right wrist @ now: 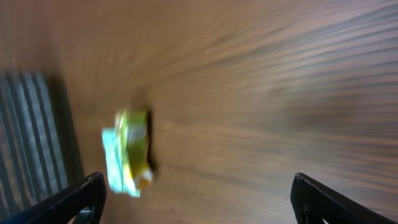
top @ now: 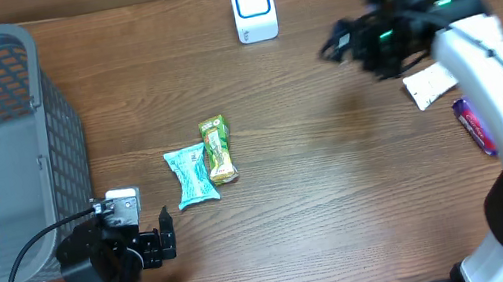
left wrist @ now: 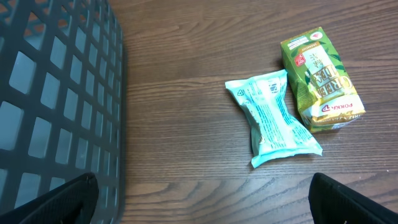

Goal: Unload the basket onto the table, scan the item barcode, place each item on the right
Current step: 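Move the right gripper to the green tea pouch, then grasp the tea pouch with the right gripper and lift it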

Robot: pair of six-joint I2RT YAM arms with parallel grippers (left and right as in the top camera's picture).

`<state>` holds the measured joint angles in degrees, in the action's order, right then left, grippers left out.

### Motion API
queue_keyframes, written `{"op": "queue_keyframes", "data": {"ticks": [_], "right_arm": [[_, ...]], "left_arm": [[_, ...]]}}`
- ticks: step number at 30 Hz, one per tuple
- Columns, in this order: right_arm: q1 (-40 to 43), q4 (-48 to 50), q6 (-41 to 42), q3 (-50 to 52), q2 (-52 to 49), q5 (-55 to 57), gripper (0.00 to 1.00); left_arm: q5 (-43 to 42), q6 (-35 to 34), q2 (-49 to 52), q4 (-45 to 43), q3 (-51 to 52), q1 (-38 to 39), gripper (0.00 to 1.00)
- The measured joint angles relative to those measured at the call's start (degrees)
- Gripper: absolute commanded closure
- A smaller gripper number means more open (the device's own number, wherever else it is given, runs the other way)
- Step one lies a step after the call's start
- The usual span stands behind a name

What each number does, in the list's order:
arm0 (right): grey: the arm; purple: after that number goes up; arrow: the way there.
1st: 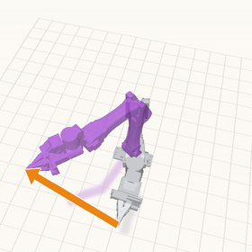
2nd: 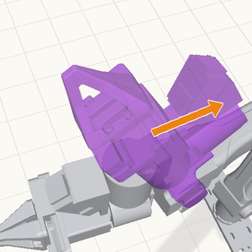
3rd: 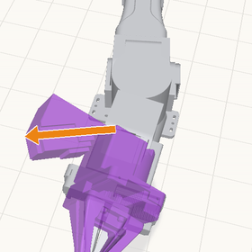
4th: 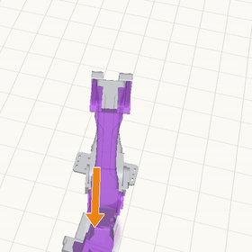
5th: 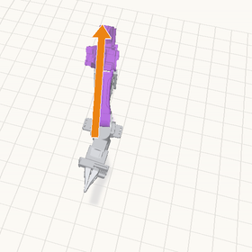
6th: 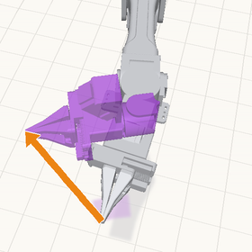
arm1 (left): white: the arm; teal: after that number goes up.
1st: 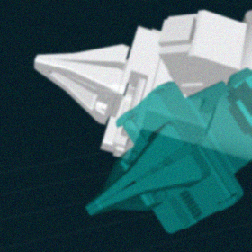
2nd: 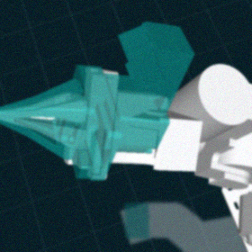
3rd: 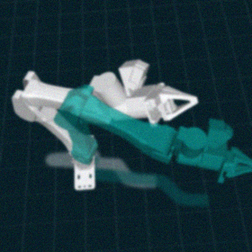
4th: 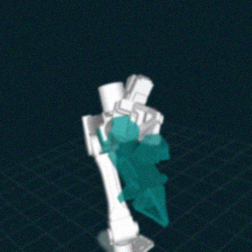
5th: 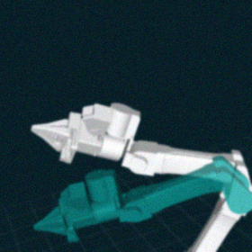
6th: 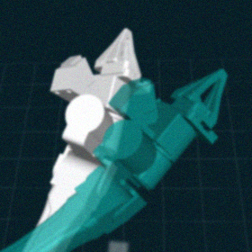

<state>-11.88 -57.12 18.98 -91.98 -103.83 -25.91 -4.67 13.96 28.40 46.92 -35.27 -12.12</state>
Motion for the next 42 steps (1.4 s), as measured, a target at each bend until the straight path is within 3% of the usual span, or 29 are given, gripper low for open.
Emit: {"op": "queue_keyframes", "data": {"ticks": [13,21,28,38,42], "right_arm": [[-18.2,18.8,-1.9,14.1,-4.0,1.4,0.17],[-26.9,25.5,-0.9,14.9,-4.4,10.4,0.20],[-28.3,30.9,2.1,14.9,-8.2,14.0,0.28],[-28.2,35.9,7.5,14.9,-12.0,11.3,0.29],[-28.2,36.1,8.9,14.9,-12.9,10.4,0.39]], "left_arm": [[0.0,0.0,0.0,0.0,0.0,0.0,0.01],[0.0,0.0,0.0,0.0,0.0,0.0,0.00],[0.0,0.0,0.0,0.0,0.0,0.0,0.01],[0.0,0.0,0.0,0.0,0.0,0.0,0.00],[0.0,0.0,0.0,0.0,0.0,0.0,0.01]]}}
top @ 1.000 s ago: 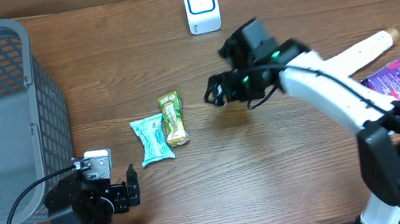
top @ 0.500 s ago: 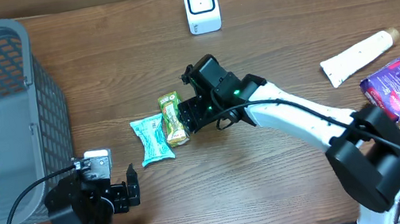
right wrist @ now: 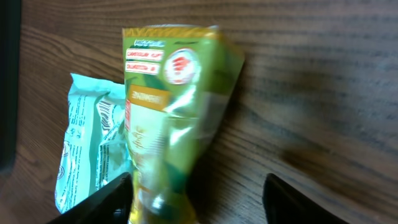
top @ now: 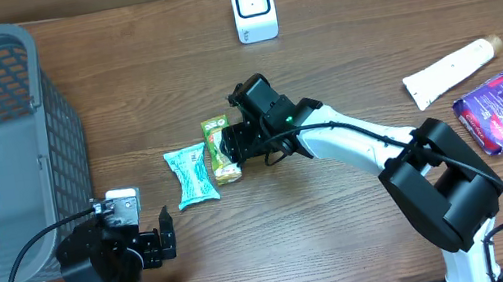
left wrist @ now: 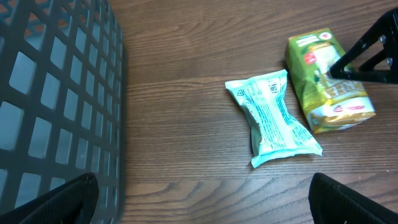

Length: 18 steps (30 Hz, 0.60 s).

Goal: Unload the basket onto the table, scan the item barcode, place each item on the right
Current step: 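Grasp the tea pouch with the right gripper and lift it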

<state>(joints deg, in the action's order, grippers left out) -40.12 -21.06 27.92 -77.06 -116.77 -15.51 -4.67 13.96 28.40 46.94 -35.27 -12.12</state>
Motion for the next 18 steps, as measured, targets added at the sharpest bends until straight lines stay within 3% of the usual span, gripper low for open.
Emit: {"op": "queue_keyframes", "data": {"ticks": [13,18], "right_arm": [[0.0,-1.1,3.6,0.0,-2.0,-4.7,0.53],[0.0,-2.1,3.9,0.0,-2.1,-5.5,0.65]], "left_arm": [[0.0,0.0,0.0,0.0,0.0,0.0,0.00],[0.0,0.0,0.0,0.0,0.0,0.0,0.00]]}}
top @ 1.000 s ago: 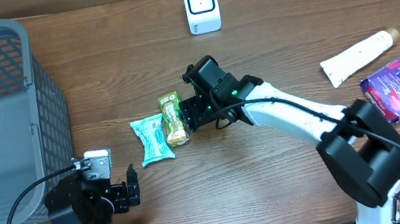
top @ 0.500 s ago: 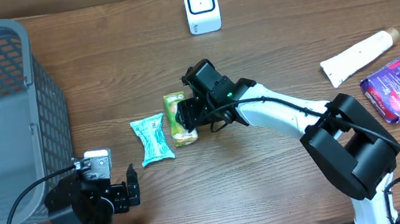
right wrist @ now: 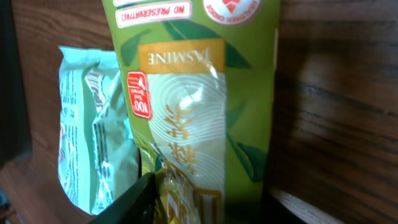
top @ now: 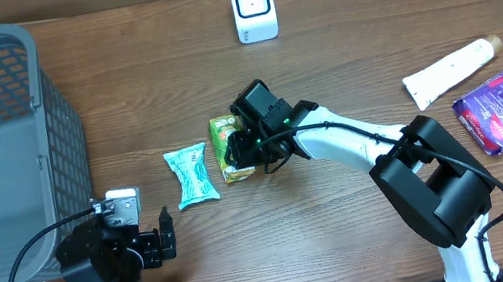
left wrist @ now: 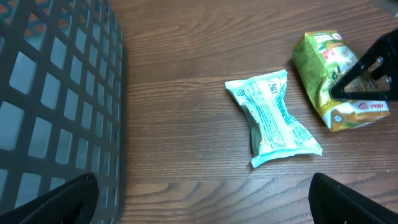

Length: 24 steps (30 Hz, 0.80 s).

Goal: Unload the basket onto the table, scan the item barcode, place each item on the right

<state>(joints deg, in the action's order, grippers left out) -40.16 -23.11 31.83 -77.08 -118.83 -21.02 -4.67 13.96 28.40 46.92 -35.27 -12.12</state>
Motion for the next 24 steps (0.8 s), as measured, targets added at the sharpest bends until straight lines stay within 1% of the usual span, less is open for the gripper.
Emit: {"op": "queue_keyframes", "data": {"ticks": [4,6,9,12,18,19,21,24], "right_arm": [[0.0,-0.9,-0.2,0.0,0.0,-0.5,0.79],[0.1,-1.4,-0.1,-0.1,0.0,-0.6,0.84],[0.5,-3.4,-0.7,-0.7,0.0,-1.2,0.84],[1.3,-8.0,-3.7,-1.9,0.0,-2.0,0.84],[6.8,-21.0,-14.7,-4.6,0.8,-2.7,0.84],[8.2,-22.6,-16.8,-4.7,1.0,-2.6,0.85],[10.8,-25.0,-19.8,-4.7,1.3,-2.1,0.89],[14.4,-28.2,-21.5,-5.1,2.1,2.1,0.92]], "left_arm": [[0.0,0.0,0.0,0.0,0.0,0.0,0.00],[0.0,0.0,0.0,0.0,0.0,0.0,0.01],[0.0,0.0,0.0,0.0,0.0,0.0,0.00],[0.0,0.0,0.0,0.0,0.0,0.0,0.00],[0.0,0.0,0.0,0.0,0.0,0.0,0.00],[0.0,0.0,0.0,0.0,0.0,0.0,0.00],[0.0,0.0,0.0,0.0,0.0,0.0,0.00],[0.0,0.0,0.0,0.0,0.0,0.0,0.00]]}}
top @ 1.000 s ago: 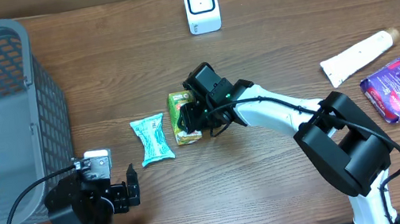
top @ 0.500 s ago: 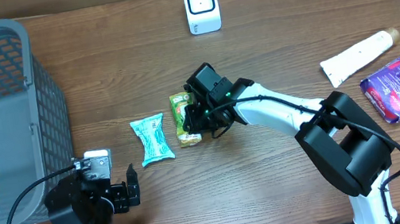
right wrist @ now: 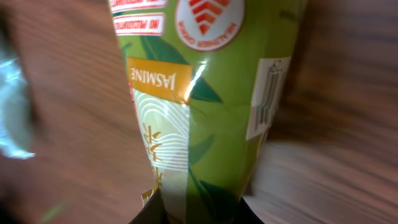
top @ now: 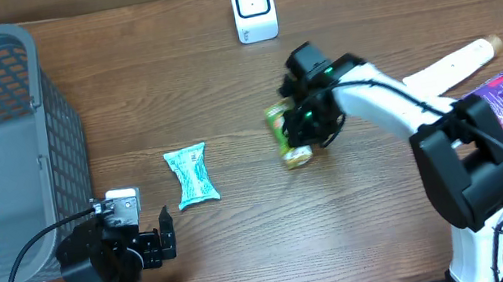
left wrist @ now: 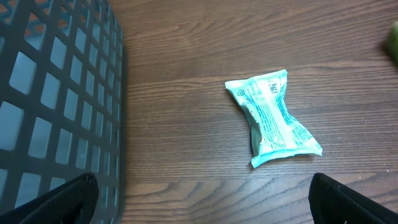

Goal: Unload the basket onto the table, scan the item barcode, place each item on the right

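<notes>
My right gripper (top: 303, 133) is shut on the green jasmine tea carton (top: 287, 133), held above the middle of the table. In the right wrist view the carton (right wrist: 205, 106) fills the frame, a white barcode patch (right wrist: 267, 99) on its side, the gripper (right wrist: 196, 214) clamped at its lower end. The white scanner (top: 254, 7) stands at the table's far edge, apart from the carton. My left gripper (left wrist: 202, 202) rests open near the basket, facing a teal snack packet (left wrist: 272, 118).
A grey mesh basket takes up the left side. The teal packet (top: 191, 175) lies left of centre. A white tube (top: 448, 69) and a purple packet lie at the right edge, near my right arm.
My right gripper has moved right and away from the teal packet, carrying the green carton off the table. The carton has left the left wrist view. The left arm has not moved.
My right gripper was open at the far right, near the tube. Then it was over the green carton beside the teal packet, then shut on it there. Now it holds the carton lifted near the table's middle.
</notes>
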Robot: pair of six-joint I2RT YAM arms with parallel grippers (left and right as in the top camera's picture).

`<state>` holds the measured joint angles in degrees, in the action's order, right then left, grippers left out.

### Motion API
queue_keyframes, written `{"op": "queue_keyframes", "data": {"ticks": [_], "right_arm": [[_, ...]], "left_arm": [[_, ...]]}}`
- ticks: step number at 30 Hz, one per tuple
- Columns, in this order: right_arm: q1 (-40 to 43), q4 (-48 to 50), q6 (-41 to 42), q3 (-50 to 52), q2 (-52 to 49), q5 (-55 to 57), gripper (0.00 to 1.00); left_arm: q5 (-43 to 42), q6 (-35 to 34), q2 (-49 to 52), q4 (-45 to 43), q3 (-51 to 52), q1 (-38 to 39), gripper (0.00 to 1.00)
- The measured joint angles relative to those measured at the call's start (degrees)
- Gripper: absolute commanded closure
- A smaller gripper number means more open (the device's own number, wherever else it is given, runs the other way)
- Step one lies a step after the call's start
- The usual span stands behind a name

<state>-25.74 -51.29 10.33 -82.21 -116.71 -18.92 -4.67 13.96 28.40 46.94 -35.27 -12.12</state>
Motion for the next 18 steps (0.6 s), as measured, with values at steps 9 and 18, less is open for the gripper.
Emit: {"op": "queue_keyframes", "data": {"ticks": [9,18], "right_arm": [[-2.4,-5.2,8.2,-0.9,2.1,30.0,0.78],[-16.4,-5.1,11.8,-0.9,2.0,43.1,0.20]], "left_arm": [[0.0,0.0,0.0,0.0,0.0,0.0,0.00],[0.0,0.0,0.0,0.0,0.0,0.0,0.01]]}}
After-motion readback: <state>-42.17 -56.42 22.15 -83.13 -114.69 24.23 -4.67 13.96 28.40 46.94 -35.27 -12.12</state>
